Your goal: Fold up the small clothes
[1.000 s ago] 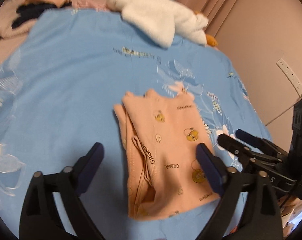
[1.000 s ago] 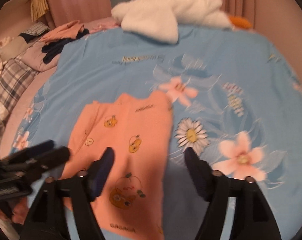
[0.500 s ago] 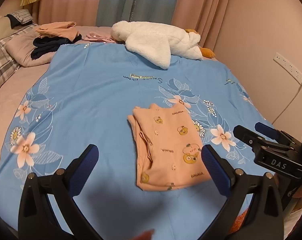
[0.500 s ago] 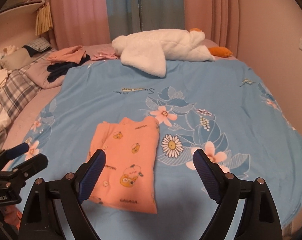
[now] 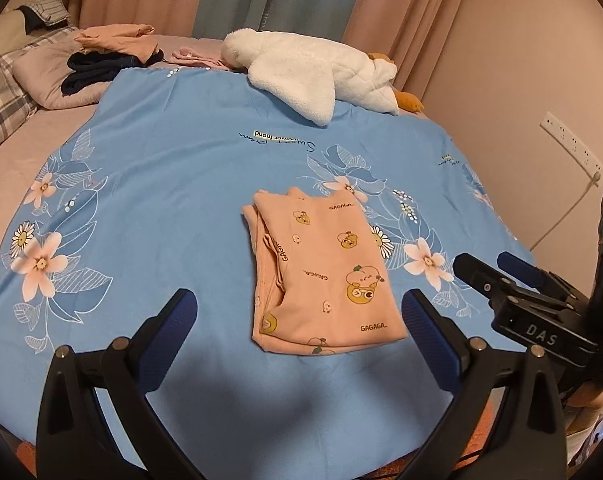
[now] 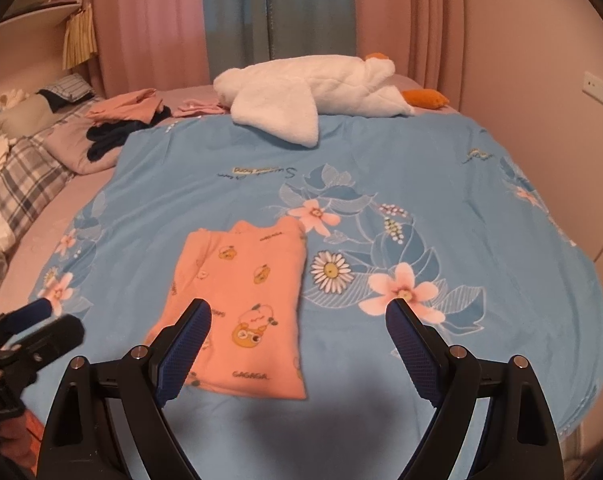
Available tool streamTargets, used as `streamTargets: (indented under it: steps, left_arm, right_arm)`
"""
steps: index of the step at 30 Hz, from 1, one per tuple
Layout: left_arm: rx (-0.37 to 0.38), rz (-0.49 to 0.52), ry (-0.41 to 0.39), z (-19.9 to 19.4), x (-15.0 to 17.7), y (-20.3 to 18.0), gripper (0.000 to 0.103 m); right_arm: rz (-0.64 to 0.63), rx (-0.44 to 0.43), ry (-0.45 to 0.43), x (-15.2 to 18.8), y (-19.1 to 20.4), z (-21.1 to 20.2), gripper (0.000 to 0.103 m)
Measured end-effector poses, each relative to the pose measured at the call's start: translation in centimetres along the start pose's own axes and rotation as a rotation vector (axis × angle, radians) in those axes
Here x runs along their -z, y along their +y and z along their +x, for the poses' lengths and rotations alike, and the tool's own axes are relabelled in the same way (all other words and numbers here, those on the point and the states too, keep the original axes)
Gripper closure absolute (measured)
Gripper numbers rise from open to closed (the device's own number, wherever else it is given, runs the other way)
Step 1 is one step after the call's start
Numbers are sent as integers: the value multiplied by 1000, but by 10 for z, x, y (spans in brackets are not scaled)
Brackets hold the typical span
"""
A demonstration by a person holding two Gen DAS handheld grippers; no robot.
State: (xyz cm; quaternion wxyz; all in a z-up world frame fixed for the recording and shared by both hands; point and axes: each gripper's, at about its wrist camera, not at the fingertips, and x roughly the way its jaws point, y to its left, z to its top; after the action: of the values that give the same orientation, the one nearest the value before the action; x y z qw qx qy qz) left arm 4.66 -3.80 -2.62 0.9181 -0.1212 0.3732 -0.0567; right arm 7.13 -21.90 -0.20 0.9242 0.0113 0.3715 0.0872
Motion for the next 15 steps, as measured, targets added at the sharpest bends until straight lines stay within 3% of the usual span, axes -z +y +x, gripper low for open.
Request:
streamTargets:
  steps: [15]
  left_arm:
    - [-43, 29, -28, -10, 6, -4, 1]
  right_arm:
    - [-5, 26, -12, 4, 0, -6, 14]
